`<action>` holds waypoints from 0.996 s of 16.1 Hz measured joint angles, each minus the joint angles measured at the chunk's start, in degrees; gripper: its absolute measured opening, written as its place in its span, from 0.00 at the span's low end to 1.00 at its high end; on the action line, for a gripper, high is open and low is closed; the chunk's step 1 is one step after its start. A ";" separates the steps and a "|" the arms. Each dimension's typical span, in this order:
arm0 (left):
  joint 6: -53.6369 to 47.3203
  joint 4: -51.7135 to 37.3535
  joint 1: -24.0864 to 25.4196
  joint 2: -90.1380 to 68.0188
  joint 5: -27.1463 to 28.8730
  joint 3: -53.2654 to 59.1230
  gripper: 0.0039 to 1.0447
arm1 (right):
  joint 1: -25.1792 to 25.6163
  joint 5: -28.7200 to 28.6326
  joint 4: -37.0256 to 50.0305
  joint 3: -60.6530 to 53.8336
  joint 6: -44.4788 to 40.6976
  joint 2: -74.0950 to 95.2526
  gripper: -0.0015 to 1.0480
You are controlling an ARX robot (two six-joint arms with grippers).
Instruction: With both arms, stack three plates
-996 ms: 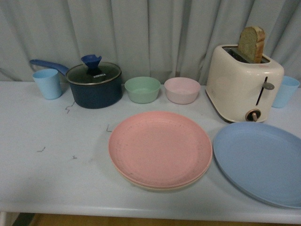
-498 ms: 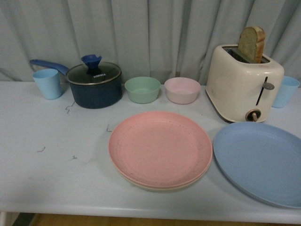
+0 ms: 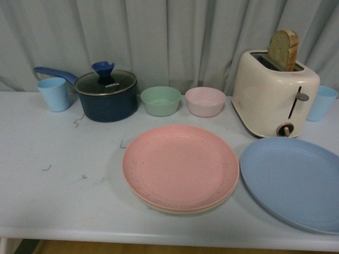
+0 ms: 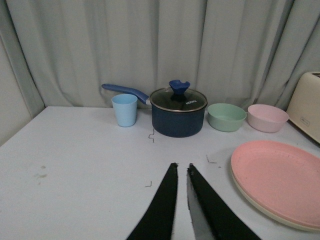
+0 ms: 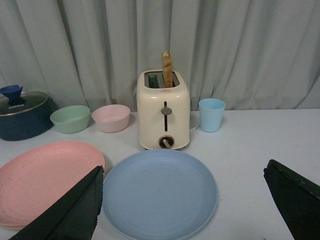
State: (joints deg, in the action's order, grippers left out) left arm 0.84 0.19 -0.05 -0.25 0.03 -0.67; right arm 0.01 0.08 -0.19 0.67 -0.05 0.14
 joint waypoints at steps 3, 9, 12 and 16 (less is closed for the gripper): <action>-0.02 0.00 0.00 0.00 -0.02 0.00 0.59 | 7.82 -4.79 -3.74 7.50 4.50 19.10 0.94; -0.04 0.00 0.00 0.00 -0.02 0.00 0.94 | 21.75 -18.08 16.96 26.34 -6.54 68.46 0.94; -0.04 0.00 0.00 0.00 -0.04 0.00 0.94 | 20.15 -17.75 11.37 35.17 -7.10 83.97 0.94; -0.04 0.00 0.00 0.00 -0.02 0.00 0.94 | 19.02 -16.48 7.08 43.45 -6.82 98.47 0.94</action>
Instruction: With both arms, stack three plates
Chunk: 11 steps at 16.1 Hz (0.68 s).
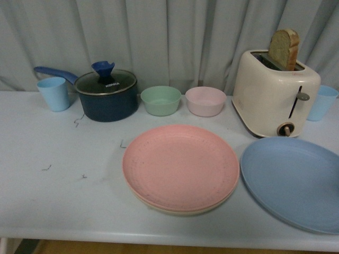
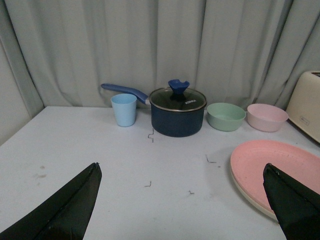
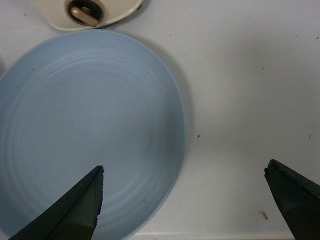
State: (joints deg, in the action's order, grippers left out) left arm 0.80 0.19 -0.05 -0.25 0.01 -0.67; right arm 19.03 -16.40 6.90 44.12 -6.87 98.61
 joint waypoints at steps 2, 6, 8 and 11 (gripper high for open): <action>0.00 0.00 0.00 0.00 -0.02 0.00 0.94 | -0.31 1.22 -0.94 3.69 0.24 5.03 0.94; -0.02 0.00 0.00 0.00 -0.02 0.00 0.94 | -0.26 2.27 -0.81 8.96 2.38 14.16 0.94; -0.02 0.02 0.00 0.00 0.00 0.00 0.94 | -0.79 2.23 0.72 11.63 3.96 17.46 0.94; -0.02 0.00 0.00 0.00 0.00 0.00 0.94 | -1.60 3.37 0.61 13.46 4.31 20.79 0.67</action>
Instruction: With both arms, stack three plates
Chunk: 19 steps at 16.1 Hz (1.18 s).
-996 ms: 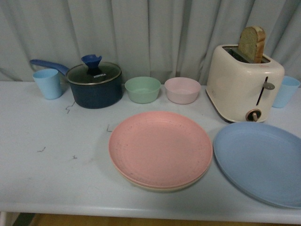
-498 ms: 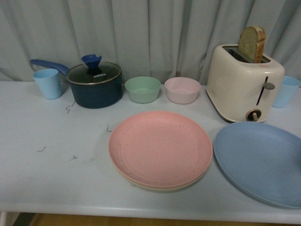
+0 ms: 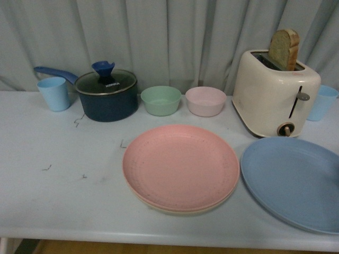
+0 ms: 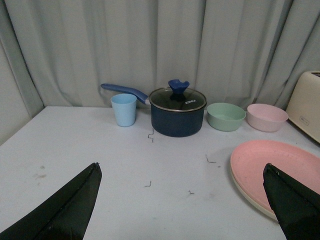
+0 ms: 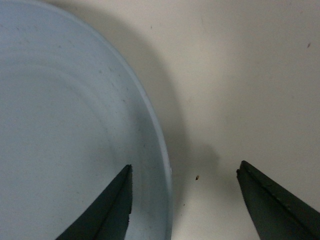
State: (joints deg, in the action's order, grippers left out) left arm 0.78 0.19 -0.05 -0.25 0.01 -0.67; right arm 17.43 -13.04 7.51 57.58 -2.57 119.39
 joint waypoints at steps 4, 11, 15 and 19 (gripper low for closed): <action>0.02 0.00 0.00 0.00 0.00 0.00 0.94 | -0.48 1.70 -0.46 1.18 -0.04 1.97 0.14; 0.00 0.00 0.00 0.00 0.00 0.00 0.94 | 7.06 -7.19 -7.82 -12.39 -3.10 -20.85 0.03; 0.00 0.02 0.00 0.00 -0.02 0.00 0.94 | 4.96 -12.92 -7.74 -12.76 -0.61 -35.04 0.03; 0.02 0.02 0.00 0.00 -0.02 0.00 0.94 | -3.39 -10.75 -1.51 -12.72 7.39 -32.35 0.03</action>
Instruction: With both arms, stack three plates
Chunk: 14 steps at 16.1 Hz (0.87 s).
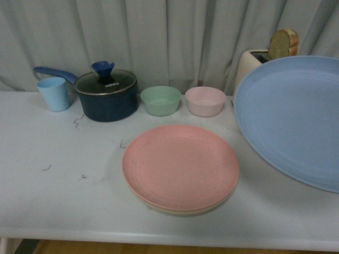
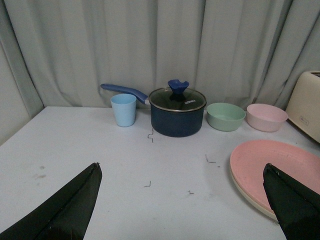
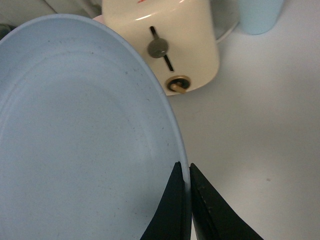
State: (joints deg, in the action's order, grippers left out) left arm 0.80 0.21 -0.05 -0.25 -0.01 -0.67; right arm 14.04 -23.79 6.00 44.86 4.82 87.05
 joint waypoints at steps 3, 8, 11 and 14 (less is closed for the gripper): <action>-0.02 -0.02 0.00 0.00 0.02 0.00 0.94 | -2.99 1.09 2.36 0.04 2.67 2.27 0.03; 0.00 0.00 0.00 0.00 0.02 0.00 0.94 | -15.21 5.97 11.02 5.25 14.60 17.66 0.03; 0.00 -0.02 0.00 0.00 0.02 0.00 0.94 | -18.69 7.72 12.22 10.38 20.09 24.76 0.03; 0.00 -0.02 0.00 0.00 0.02 0.00 0.94 | -22.16 8.81 11.91 12.52 21.44 29.22 0.03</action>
State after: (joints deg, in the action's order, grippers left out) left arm 0.80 0.19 -0.05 -0.25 0.01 -0.67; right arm -8.12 -14.98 17.91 57.39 26.26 116.27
